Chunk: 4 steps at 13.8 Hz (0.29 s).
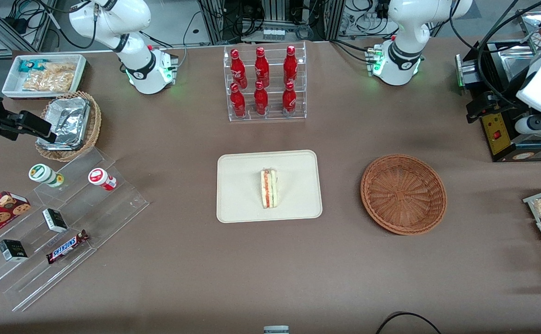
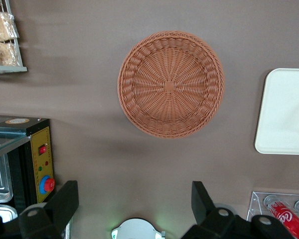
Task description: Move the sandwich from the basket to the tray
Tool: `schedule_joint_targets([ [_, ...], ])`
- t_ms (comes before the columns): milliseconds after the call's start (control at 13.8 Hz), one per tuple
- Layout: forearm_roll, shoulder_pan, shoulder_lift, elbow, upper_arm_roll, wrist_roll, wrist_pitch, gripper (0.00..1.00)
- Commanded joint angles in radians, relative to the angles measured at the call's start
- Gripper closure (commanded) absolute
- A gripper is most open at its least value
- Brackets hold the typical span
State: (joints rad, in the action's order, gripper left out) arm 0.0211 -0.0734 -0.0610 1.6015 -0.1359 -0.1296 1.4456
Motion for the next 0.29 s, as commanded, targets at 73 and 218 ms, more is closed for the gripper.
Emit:
schedule_joint_targets([
  [73, -0.009, -0.016, 0.018, -0.04, 0.012, 0.021, -0.014, 0.0],
  [218, -0.013, -0.052, 0.02, -0.043, 0.006, 0.021, -0.017, 0.0],
])
